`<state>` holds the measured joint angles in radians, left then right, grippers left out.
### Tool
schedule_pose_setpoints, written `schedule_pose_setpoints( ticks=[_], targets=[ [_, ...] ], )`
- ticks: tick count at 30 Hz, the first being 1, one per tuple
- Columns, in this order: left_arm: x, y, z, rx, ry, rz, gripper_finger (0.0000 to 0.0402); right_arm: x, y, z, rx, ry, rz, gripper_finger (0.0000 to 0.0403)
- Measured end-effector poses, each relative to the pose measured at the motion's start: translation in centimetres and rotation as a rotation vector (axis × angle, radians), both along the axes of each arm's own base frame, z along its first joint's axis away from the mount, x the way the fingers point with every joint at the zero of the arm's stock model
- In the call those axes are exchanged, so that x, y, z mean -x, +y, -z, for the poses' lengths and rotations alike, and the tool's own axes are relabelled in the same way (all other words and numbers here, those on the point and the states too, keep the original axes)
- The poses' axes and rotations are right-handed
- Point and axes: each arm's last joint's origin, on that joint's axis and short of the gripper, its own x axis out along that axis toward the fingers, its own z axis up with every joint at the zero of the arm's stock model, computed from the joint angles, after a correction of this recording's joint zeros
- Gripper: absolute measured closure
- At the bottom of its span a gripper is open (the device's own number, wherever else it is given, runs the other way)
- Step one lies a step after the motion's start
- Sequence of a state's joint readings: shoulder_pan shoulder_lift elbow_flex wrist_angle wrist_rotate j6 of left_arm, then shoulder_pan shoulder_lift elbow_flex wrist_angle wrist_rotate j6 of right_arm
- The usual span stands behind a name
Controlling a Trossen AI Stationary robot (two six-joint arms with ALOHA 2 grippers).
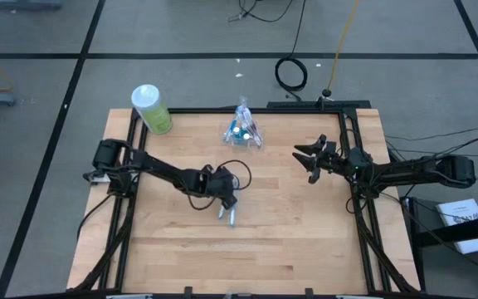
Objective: Pick & Place toothbrushing station
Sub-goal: Put the blue toothbrush into the transparent organizer
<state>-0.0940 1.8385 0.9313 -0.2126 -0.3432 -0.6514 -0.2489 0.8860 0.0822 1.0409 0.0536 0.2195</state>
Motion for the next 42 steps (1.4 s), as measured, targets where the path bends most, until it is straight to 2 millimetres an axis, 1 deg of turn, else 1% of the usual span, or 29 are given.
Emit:
schedule_pose_setpoints(
  ticks=[11, 14, 19, 23, 30, 34, 42],
  targets=[
    [0.2, 0.2, -2.5, -0.029, 0.239, -0.055, 0.0199, 0.0, 0.0, 0.1, 0.001, 0.01, -0.001, 0.0261],
    [0.2, 0.2, -3.4, -0.067, 0.262, -0.091, 0.0199, 0.0, 0.0, 0.2, -0.002, 0.021, -0.001, 0.0261],
    [-0.1, 0.2, -3.9, -0.068, 0.247, -0.131, 0.0199, 0.0, 0.0, 0.3, 0.0, 0.032, 0.0, 0.0261],
    [0.0, 0.3, -3.9, -0.075, 0.24, -0.174, 0.0199, 0.0, 0.0, 0.3, 0.009, 0.036, 0.001, 0.0261],
    [0.6, 1.1, -3.2, -0.059, 0.224, -0.284, 0.0199, 0.0, 0.0, 0.3, 0.009, 0.039, 0.001, 0.0261],
    [0.9, 1.5, -2.6, -0.02, 0.21, -0.346, 0.0199, 0.0, 0.0, 0.3, 0.009, 0.041, 0.001, 0.0261],
    [0.8, 1.1, -2.4, 0.043, 0.182, -0.365, 0.0199, 0.0, 0.0, 0.4, 0.009, 0.041, 0.0, 0.0261]
  ],
)
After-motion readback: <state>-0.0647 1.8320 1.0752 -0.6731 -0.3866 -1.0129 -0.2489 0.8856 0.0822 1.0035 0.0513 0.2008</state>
